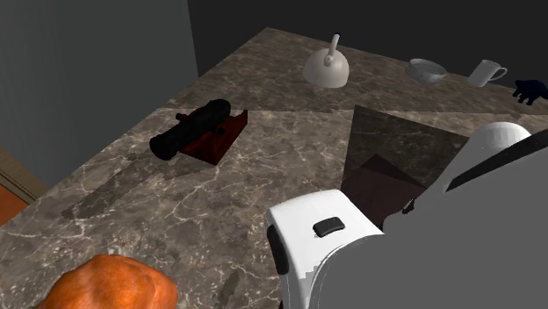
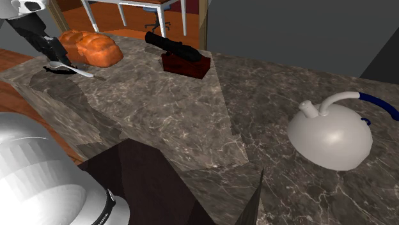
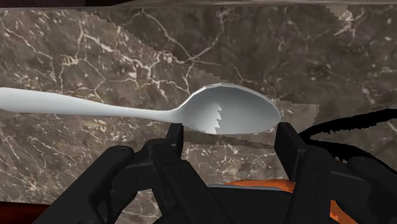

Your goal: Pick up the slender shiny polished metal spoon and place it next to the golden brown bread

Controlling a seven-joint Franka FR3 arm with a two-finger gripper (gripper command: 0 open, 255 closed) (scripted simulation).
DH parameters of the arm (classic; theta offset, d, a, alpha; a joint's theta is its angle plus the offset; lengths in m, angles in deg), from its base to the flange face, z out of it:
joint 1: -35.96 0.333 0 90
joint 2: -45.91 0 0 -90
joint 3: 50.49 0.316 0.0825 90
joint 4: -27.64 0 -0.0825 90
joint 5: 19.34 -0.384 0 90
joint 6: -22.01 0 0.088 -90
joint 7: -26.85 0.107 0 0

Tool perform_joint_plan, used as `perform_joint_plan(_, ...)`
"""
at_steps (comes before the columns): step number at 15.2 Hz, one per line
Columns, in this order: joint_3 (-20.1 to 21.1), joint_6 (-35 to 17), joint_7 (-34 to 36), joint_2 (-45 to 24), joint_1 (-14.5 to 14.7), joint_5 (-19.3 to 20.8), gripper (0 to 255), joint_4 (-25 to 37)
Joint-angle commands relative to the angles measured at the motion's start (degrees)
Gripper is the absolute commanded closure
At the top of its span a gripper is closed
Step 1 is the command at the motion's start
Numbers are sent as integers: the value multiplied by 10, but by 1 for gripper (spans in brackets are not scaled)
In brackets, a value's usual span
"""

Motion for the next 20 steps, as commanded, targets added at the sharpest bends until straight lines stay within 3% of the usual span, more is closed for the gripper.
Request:
perform_joint_plan(1, 11, -16, 4, -5, -4, 0, 255, -10)
perform_joint_plan(10, 77, -92, 24, -40, -46, 12, 255, -49)
perform_joint_plan(15, 130, -136, 40, -65, -87, 26, 255, -67)
perform_joint_plan(16, 152, -151, 46, -74, -106, 33, 255, -72)
perform_joint_plan(20, 152, -151, 46, -73, -106, 32, 255, -72)
